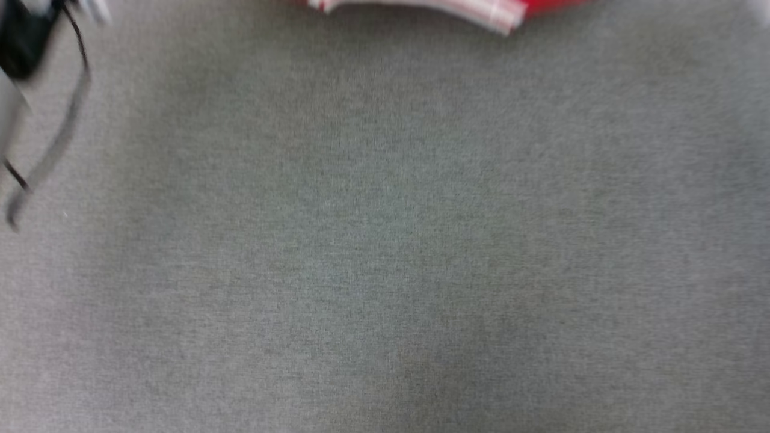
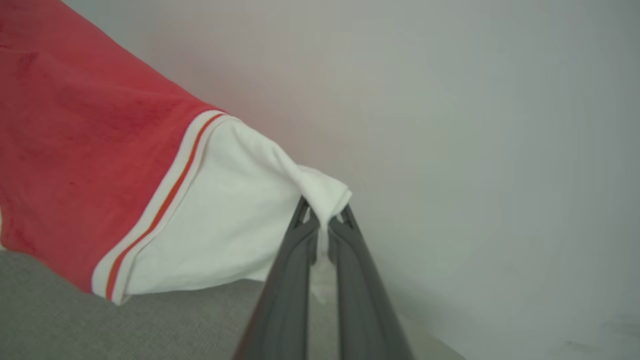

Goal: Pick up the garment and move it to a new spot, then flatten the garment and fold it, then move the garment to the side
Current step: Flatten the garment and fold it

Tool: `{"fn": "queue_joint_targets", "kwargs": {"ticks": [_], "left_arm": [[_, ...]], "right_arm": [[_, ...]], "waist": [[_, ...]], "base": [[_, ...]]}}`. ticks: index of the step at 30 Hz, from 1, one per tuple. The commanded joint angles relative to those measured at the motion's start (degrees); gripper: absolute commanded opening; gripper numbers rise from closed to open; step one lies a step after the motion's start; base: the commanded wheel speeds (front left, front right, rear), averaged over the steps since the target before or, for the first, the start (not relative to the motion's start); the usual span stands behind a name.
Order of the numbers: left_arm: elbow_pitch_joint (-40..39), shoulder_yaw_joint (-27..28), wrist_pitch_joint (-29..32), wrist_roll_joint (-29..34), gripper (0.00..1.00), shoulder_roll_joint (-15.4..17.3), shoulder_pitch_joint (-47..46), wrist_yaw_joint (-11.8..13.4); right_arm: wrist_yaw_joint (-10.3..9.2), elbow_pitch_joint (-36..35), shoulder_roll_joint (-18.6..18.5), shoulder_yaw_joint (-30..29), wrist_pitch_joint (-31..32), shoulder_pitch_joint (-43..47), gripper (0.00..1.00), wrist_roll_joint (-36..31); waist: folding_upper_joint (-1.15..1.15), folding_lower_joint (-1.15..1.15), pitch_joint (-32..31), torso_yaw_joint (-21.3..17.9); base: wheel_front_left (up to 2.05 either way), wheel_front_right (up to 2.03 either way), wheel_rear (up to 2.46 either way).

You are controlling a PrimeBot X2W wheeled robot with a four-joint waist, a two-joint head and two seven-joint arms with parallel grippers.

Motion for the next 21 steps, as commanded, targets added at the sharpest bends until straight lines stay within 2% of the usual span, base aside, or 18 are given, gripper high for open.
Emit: {"fn": "queue_joint_targets", "kwargs": {"ticks": [1,6,11,16,21], "left_arm": [[-0.8,-0.3,-0.9,-0.5,0.00,0.3,3.1,0.5],[-5.8,-0.7,-2.8,-3.3,0.00,3.3,15.5,2.8],[-13.1,-2.0,-2.5,-6.6,0.00,7.6,28.9,6.2],[-21.3,-3.4,-2.1,-9.4,0.00,12.4,41.5,11.1],[-28.6,-4.4,-1.8,-12.7,0.00,17.0,52.3,16.1]], "right_arm": [[-0.06,-0.6,-0.6,0.6,-0.6,2.9,0.00,0.8],[-0.06,-4.4,-2.4,2.7,-2.8,13.4,0.00,3.8],[-0.06,-9.6,-5.5,4.2,-2.0,24.7,0.00,7.1],[-0.06,-15.6,-9.3,4.0,1.0,36.4,0.00,10.0],[-0.07,-21.5,-13.2,1.3,4.3,47.6,0.00,11.8]], "waist": [[0.00,0.00,-2.1,-0.4],[0.00,0.00,-6.9,-0.7],[0.00,0.00,-12.1,-1.2],[0.00,0.00,-16.7,-1.9],[0.00,0.00,-20.0,-2.1]], "base": [[0.00,0.00,0.00],[0.00,0.00,0.00],[0.00,0.00,0.00],[0.00,0.00,0.00],[0.00,0.00,0.00]]}}
